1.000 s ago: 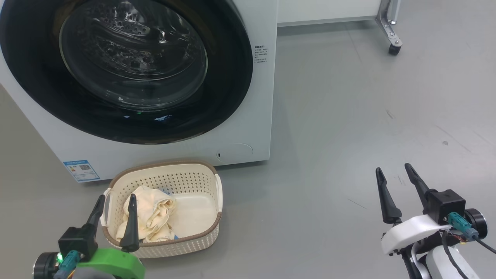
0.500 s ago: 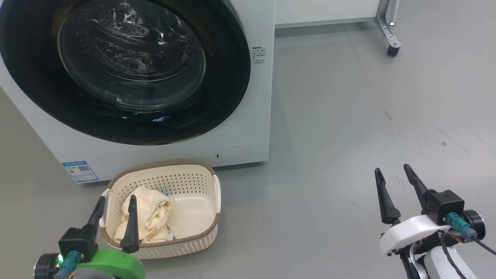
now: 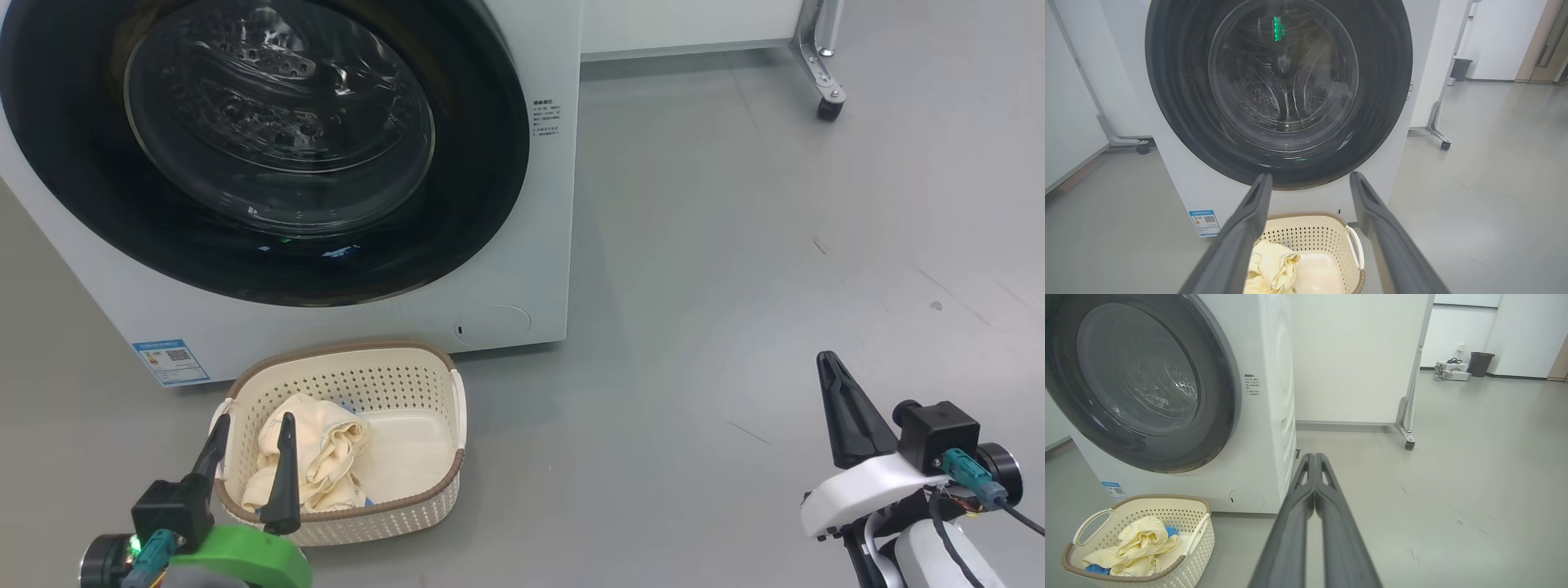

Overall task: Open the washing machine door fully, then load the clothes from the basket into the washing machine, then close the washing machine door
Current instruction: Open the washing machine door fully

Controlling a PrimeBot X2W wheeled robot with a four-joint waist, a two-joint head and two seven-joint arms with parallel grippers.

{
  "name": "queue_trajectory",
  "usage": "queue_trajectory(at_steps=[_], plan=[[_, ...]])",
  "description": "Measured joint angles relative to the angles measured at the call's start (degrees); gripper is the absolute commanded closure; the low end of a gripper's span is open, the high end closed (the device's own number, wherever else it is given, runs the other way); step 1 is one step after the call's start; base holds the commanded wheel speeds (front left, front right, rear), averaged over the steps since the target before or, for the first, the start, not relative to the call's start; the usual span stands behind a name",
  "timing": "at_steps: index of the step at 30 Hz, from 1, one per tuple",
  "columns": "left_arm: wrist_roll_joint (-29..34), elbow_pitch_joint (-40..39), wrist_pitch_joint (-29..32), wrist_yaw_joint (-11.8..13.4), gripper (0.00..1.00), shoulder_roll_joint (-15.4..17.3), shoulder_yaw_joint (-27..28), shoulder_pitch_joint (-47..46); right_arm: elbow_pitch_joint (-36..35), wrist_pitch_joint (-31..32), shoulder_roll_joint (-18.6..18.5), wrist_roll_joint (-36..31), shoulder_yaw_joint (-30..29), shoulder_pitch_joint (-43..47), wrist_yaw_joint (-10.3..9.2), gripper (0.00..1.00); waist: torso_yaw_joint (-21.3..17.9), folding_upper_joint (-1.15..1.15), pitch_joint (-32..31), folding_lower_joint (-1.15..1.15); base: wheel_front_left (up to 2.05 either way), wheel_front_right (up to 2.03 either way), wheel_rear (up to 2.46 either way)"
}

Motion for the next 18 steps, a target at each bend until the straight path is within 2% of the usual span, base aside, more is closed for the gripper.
queue_trajectory(at_steps=[7,12,18], plan=[[0.9,0.0,0.0,0.0,0.0,-0.1,0.0,0.0,0.0,0.0,0.8,0.8,-1.0,0.0,0.43,1.0,0.1,0.0,-0.1,0.0,0.0,0.0,0.0],[1.0,0.0,0.0,-0.1,0.0,-0.1,0.1,0.0,-0.2,0.0,6.4,11.6,-4.9,0.0,2.76,1.0,0.2,0.0,0.0,0.0,0.0,0.0,0.0],[1.0,0.0,0.0,-0.1,0.0,-0.2,0.0,0.0,0.5,1.1,7.2,23.8,-7.9,0.2,4.86,1.0,0.4,0.0,0.2,0.0,0.0,0.0,0.0]])
